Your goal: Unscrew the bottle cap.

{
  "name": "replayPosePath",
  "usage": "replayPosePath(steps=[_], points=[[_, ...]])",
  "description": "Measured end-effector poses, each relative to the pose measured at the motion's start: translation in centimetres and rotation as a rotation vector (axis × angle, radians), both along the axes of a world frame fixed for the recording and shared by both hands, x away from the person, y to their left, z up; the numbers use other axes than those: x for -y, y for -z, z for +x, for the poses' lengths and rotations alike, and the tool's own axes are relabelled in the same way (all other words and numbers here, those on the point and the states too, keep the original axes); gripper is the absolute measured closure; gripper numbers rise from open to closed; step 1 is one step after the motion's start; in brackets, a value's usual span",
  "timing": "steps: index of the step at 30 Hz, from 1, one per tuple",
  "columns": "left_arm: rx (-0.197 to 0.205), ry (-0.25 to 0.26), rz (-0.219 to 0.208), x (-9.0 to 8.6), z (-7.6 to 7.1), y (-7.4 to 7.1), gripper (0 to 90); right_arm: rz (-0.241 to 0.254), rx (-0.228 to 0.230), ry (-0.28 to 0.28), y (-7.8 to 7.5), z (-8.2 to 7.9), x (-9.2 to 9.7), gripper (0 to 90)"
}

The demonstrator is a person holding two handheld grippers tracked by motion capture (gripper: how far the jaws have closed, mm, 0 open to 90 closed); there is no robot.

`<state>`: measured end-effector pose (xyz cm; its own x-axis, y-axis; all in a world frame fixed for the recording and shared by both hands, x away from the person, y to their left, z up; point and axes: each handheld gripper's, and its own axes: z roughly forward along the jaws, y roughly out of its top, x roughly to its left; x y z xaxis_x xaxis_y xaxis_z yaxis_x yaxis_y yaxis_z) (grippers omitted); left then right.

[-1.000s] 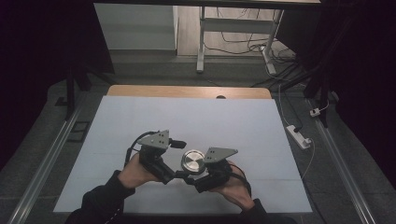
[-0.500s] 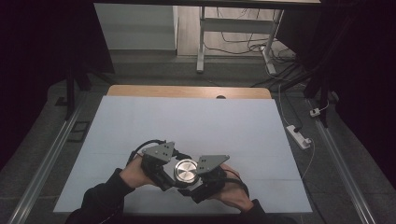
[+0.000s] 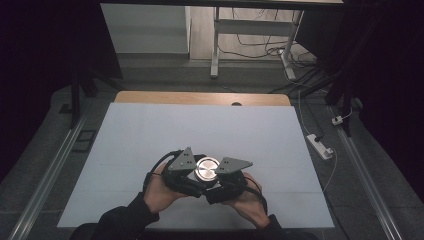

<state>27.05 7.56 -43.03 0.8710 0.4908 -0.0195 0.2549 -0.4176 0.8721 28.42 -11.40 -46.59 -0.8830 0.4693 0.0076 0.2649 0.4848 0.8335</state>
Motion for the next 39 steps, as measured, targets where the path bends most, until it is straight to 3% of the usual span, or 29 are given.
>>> replayPosePath(steps=[2,4,10,14,30,39], points=[[-0.023,-0.018,-0.037,-0.2,0.0,-0.5,19.5,-0.019,0.006,0.025,0.2,0.0,-0.1,14.4],[-0.001,-0.037,-0.023,-0.3,-0.2,-0.7,19.4,-0.014,0.002,0.032,0.5,0.0,-0.2,14.4],[-0.019,-0.002,-0.035,-0.9,0.2,-0.9,19.4,0.012,-0.001,0.028,0.2,-0.1,-0.1,14.4],[-0.007,0.013,-0.008,-1.3,0.2,-1.2,19.3,0.022,-0.01,0.026,0.2,0.2,0.2,14.4],[-0.004,0.056,-0.035,-4.0,0.2,-1.9,19.2,0.024,-0.01,-0.003,-0.1,0.7,1.0,14.3],[-0.013,0.093,-0.041,-5.0,-0.4,-1.4,19.2,0.017,-0.008,0.002,-0.2,1.0,1.5,14.3]])
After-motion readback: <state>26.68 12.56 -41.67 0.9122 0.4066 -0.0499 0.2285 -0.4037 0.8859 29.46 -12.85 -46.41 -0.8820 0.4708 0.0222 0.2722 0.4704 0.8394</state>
